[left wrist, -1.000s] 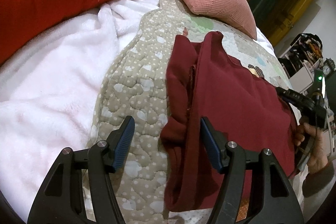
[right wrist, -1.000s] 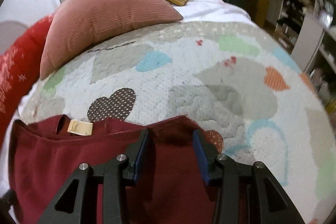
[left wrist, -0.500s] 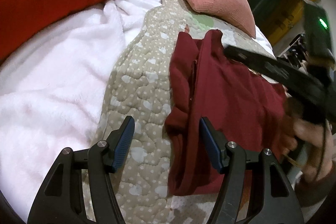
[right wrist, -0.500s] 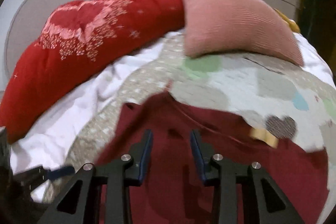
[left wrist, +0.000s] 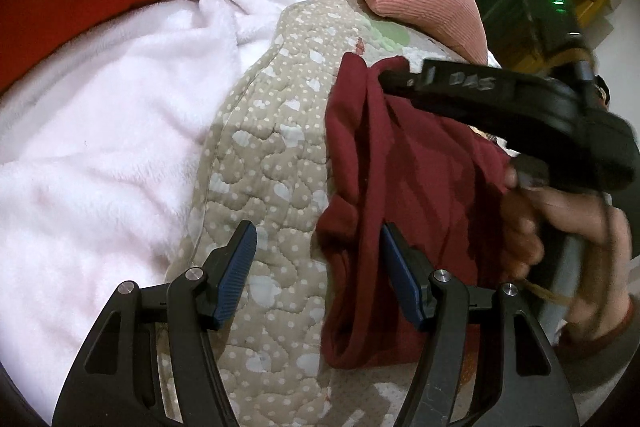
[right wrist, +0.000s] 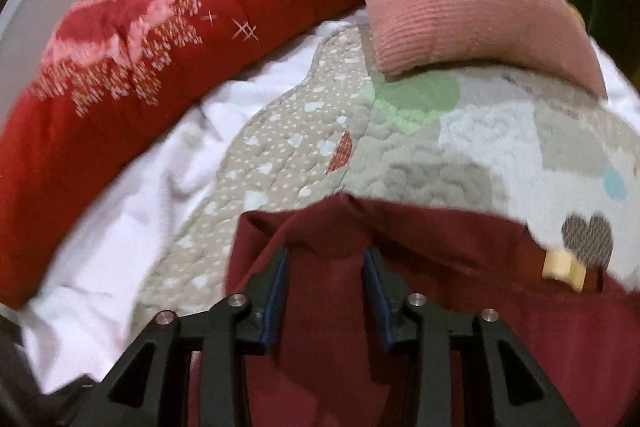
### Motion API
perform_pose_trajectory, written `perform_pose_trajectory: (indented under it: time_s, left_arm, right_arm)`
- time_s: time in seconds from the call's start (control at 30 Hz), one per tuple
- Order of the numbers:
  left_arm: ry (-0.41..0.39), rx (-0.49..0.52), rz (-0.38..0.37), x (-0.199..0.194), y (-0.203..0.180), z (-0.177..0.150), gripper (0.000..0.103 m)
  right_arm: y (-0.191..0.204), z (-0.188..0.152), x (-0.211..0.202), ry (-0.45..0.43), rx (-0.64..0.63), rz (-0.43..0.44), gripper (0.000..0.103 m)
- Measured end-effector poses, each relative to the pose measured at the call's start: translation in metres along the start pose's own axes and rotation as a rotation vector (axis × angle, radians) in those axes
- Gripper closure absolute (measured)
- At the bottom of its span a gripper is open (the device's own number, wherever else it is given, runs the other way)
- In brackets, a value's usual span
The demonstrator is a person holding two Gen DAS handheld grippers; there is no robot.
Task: Fold small clothes
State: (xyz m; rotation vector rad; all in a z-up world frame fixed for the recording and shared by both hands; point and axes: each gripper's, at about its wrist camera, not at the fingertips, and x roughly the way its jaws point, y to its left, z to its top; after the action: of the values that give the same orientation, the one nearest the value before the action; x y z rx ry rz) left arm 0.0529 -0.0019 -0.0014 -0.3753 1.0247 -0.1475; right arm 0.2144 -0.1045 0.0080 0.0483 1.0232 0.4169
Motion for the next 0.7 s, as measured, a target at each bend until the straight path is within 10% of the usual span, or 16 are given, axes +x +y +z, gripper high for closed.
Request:
perform_pose_trajectory:
  time_s: [0.57,0.63,0.7]
  left_arm:
    - [0.007,-0.015,-0.022,0.0,0.005,-0.001,0.039]
    - [0.006,-0.011,-0.019,-0.001,0.005,-0.001,0.039]
    - [0.003,-0.013,-0.023,-0.001,0.006,-0.001,0.037]
  right_arm:
    - [0.056,0.0,0.038,0.085,-0.163,-0.101,0.029]
    - [0.06,-0.001,0.041,0.081,-0.216,-0.122,0.033]
    - [0.056,-0.001,0.037,0.06,-0.24,-0.156,0.062]
